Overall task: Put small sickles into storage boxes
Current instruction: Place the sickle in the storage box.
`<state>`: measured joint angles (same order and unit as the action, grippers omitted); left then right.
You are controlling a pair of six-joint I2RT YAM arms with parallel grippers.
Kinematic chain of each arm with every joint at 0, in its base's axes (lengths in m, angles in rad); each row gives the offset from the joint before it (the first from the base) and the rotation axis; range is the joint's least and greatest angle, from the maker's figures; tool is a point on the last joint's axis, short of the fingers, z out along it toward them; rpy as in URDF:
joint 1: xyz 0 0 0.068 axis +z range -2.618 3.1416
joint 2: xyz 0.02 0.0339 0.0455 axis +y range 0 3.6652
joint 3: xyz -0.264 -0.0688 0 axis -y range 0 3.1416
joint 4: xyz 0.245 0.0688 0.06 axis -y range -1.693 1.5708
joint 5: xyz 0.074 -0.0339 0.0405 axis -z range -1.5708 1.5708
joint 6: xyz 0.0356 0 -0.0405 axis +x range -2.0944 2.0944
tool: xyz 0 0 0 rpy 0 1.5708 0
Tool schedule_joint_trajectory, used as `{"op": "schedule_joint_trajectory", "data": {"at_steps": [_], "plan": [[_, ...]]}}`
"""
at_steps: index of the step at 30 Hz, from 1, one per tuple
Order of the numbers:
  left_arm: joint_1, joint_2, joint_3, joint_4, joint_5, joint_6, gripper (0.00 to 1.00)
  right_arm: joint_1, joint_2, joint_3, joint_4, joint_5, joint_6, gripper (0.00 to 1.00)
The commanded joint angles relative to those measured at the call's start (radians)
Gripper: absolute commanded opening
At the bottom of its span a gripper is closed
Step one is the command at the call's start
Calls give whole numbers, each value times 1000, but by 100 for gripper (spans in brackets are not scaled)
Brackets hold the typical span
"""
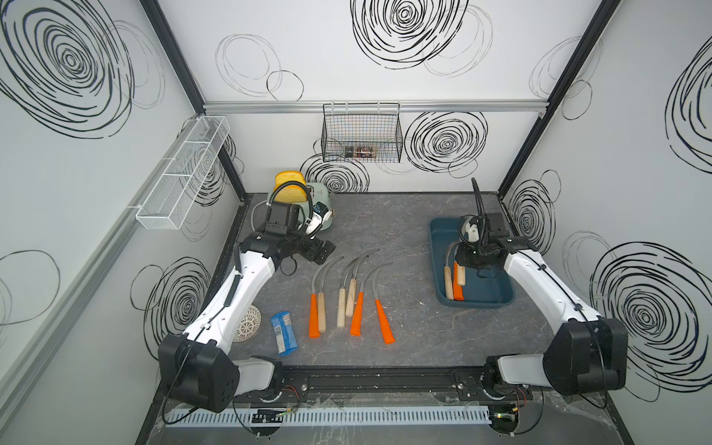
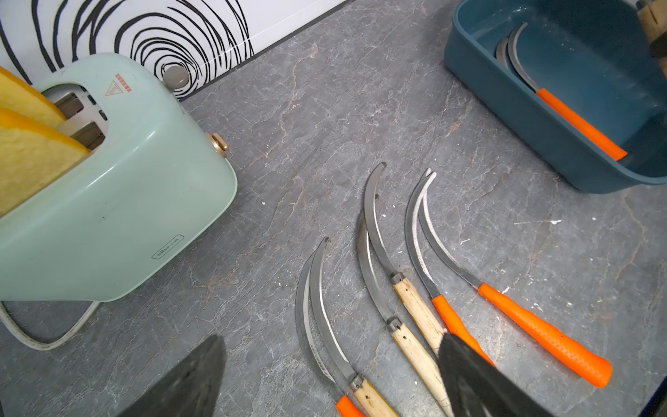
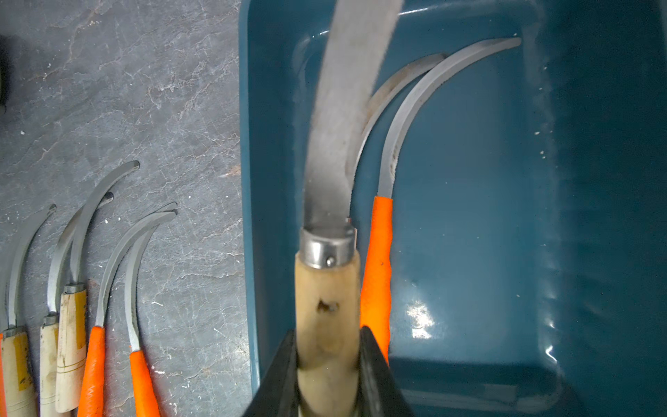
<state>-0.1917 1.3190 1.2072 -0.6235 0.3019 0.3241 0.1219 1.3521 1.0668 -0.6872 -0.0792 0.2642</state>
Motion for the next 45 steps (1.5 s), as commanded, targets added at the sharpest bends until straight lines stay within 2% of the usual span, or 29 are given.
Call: {"op": "schedule_joint_trajectory", "data": {"at_steps": [1, 11, 45], "plan": [[-6, -6, 15, 10, 23, 16, 96, -6, 4, -13, 10, 4, -4, 0], [-8, -3, 11, 8, 25, 18, 96, -11, 22, -49, 22, 74, 2, 0], [-10, 13, 18, 8, 22, 27, 96, -19, 155, -162, 109, 116, 17, 0]]}}
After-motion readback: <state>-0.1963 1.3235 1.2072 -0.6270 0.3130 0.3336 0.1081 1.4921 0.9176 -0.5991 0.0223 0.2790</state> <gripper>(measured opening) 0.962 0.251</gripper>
